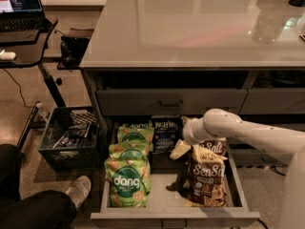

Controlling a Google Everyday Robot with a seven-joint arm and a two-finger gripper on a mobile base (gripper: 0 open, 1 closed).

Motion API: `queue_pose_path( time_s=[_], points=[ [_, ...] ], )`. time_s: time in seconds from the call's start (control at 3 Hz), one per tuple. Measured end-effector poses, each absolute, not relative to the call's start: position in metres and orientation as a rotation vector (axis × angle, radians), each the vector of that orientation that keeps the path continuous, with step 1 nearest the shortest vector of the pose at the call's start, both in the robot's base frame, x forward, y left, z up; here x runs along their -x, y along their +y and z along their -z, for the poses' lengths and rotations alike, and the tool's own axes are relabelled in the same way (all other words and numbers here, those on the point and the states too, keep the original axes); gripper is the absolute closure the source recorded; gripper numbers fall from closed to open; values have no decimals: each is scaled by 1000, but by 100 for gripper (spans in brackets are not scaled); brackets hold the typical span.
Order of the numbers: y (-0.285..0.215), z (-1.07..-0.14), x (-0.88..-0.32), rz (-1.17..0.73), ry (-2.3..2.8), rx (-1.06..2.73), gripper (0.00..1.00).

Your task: Pick blue chip bag from middle drawer and place on counter

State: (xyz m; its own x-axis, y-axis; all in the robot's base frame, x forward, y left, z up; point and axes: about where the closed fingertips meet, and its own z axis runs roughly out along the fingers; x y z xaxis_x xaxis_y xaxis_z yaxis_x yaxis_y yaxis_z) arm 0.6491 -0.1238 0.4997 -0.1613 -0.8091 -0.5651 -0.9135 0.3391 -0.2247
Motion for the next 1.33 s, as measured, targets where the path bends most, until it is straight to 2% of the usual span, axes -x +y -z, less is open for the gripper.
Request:
queue_pose_path(
  time_s=[1.33],
  points=[
    [-98,-427,-694,-262,1959,1539,0]
  ],
)
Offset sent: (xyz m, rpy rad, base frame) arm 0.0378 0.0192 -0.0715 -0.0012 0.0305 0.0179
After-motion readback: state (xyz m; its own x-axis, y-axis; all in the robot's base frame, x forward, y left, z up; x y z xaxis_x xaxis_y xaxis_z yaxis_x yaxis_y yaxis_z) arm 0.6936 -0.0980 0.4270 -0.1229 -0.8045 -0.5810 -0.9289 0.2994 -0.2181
